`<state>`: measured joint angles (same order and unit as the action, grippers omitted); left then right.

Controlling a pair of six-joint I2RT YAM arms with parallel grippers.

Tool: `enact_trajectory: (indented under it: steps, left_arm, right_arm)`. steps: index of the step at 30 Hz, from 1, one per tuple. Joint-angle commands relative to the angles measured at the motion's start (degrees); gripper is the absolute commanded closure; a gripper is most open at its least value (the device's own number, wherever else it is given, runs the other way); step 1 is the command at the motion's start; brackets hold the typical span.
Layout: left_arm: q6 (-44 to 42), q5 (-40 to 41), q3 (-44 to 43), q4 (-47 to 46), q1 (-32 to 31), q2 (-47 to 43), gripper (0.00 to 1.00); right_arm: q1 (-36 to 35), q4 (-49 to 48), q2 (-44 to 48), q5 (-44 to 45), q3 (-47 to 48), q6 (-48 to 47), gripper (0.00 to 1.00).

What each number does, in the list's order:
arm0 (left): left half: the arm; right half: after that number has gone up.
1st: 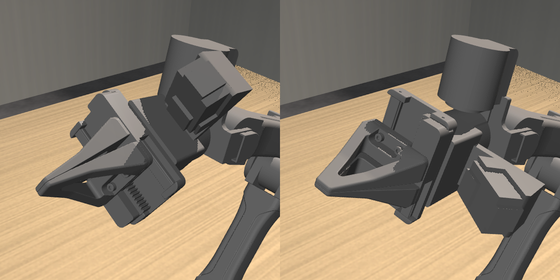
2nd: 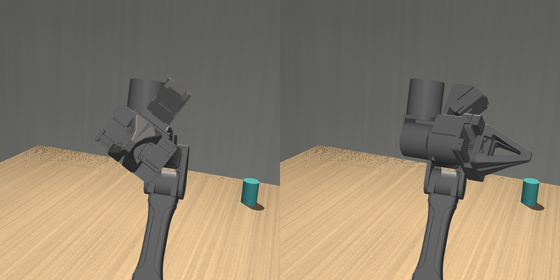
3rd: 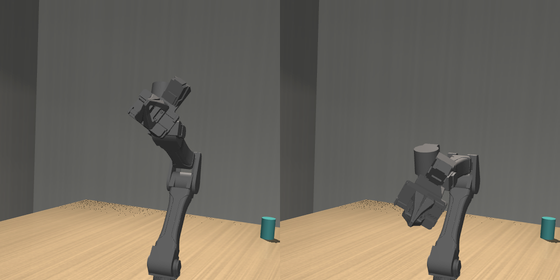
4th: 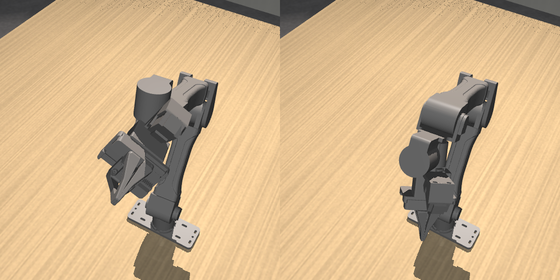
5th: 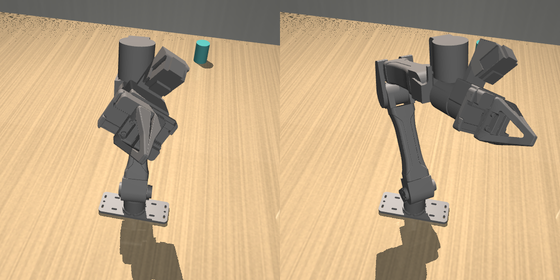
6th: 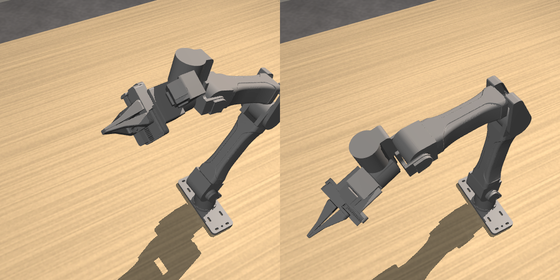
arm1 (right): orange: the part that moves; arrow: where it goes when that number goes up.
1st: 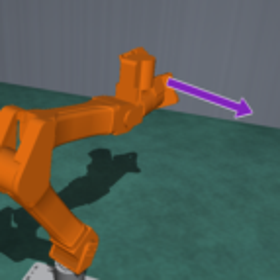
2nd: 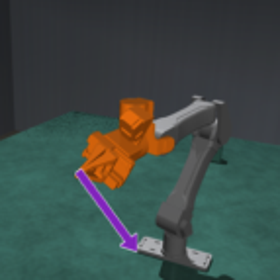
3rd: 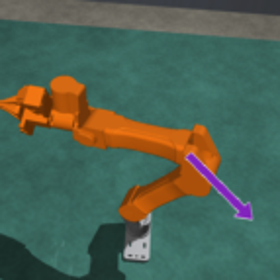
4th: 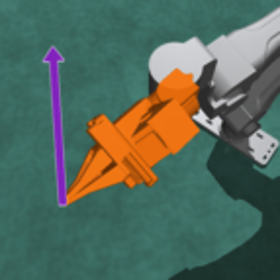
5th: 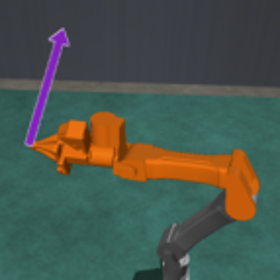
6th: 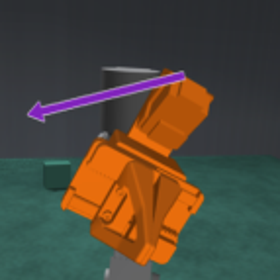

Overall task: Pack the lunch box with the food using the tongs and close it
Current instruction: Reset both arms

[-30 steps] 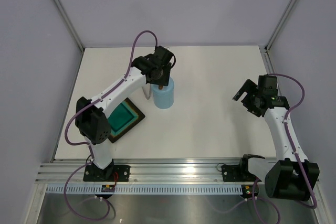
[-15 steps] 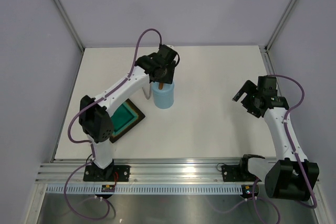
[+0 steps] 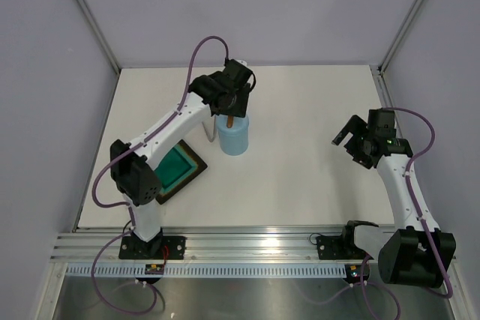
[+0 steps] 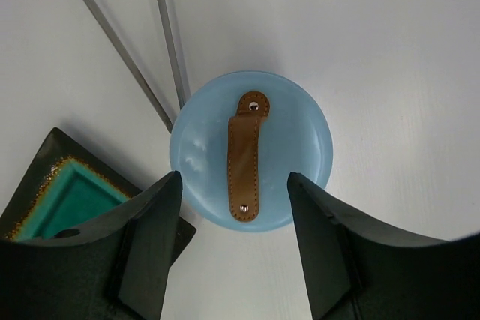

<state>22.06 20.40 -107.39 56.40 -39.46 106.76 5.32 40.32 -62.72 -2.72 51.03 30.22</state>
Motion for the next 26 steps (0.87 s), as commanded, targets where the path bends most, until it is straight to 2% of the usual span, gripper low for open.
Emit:
enact_trajectory:
  steps: [1,3,5,8,9,13,17,26]
  left_arm:
    - [-1.06,2.71,-1.86,-3.12,-0.44,-9.63,0.36]
    - [-1.23,1.66,2.16,-6.02,-0.44,-14.63,0.35]
    - [-1.23,0.35,5.16,-10.6,-0.53,-20.15,0.28]
    - [-1.41,-1.15,11.4,-16.49,-0.53,-27.18,0.06]
    - [-1.5,-1.24,12.98,-17.89,-0.53,-28.87,0.02]
    - [-3.42,-2.82,20.37,-24.48,-0.53,-36.26,0.01]
    - [-4.4,-2.21,25.64,-27.13,-0.53,-40.84,0.01]
    - [-4.58,-0.19,27.33,-27.4,-0.53,-42.51,0.01]
  right_arm:
    - [0.21,-0.41,1.9,-0.18,1.27,0.37,0.04]
    - [0.21,0.03,2.6,1.05,1.71,0.02,0.01]
    - [0.21,0.46,3.57,2.45,2.76,-0.25,0.0]
    - [0.21,1.6,4.62,5.26,5.57,-0.77,0.0]
    - [0.21,1.78,4.88,5.44,6.45,-1.38,0.01]
    - [0.13,1.79,7.16,7.2,11.01,-3.67,0.01]
    - [0.21,0.91,8.31,7.56,13.57,-4.9,0.0]
    - [0.21,-0.06,6.65,8.52,15.16,-3.24,0.0]
